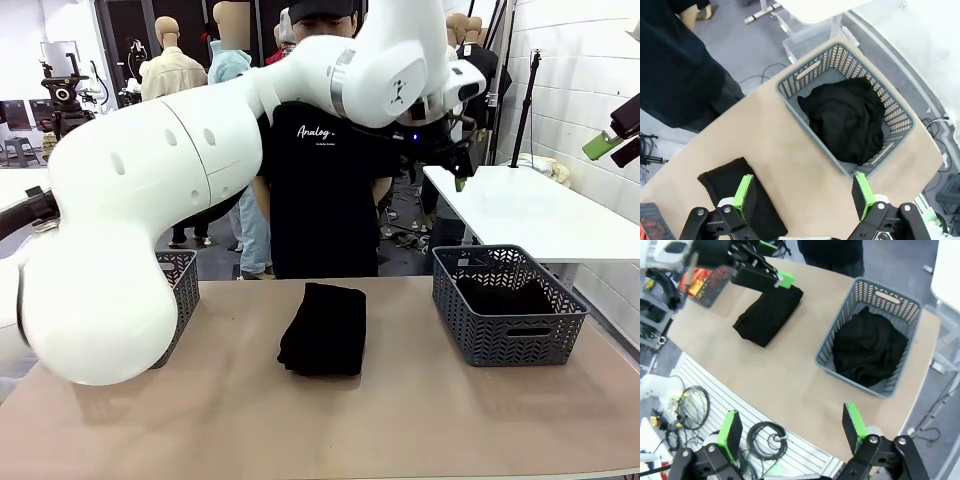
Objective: Sort the tops and bottoms.
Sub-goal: Lift clothes from the center of the table with your right hand.
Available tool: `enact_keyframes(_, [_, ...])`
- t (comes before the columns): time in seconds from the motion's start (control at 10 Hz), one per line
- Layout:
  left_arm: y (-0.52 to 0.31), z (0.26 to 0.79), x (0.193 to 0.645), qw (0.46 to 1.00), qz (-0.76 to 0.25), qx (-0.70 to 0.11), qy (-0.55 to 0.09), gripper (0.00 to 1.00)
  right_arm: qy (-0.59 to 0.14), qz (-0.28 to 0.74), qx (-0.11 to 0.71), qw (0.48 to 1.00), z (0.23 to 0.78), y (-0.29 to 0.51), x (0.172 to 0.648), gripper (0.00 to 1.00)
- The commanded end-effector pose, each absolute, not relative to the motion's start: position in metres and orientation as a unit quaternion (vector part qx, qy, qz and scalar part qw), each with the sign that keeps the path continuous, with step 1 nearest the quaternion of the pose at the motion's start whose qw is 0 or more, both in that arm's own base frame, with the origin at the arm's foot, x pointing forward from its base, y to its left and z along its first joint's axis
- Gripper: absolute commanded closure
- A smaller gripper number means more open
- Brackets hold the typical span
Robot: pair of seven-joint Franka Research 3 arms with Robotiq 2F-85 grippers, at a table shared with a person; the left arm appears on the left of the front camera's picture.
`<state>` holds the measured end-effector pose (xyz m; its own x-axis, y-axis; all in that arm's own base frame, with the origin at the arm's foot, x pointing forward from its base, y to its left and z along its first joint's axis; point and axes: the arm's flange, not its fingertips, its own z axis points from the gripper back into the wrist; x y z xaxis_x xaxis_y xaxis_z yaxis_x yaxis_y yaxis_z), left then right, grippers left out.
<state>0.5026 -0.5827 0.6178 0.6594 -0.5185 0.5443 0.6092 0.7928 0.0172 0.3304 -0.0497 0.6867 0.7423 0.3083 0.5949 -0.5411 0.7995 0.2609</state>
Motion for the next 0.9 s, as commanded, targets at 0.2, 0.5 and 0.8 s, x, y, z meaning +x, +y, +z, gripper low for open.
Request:
enact_keyframes(0.2, [-0.48, 0.535, 0.454, 0.961, -0.168, -0.037, -0.216, 0.0, -0.27, 0.237, 0.208, 0.91, 0.687, -0.05, 0.332, 0.0])
enact_keyframes(0.5, [-0.428, 0.524, 0.428, 0.973, -0.093, 0.006, -0.212, 0.0, -0.27, 0.237, 0.208, 0.91, 0.687, -0.05, 0.332, 0.0])
enact_keyframes(0.8, [-0.396, 0.54, 0.429, 0.973, -0.037, -0.015, -0.226, 0.0, -0.27, 0.237, 0.208, 0.91, 0.687, -0.05, 0.332, 0.0])
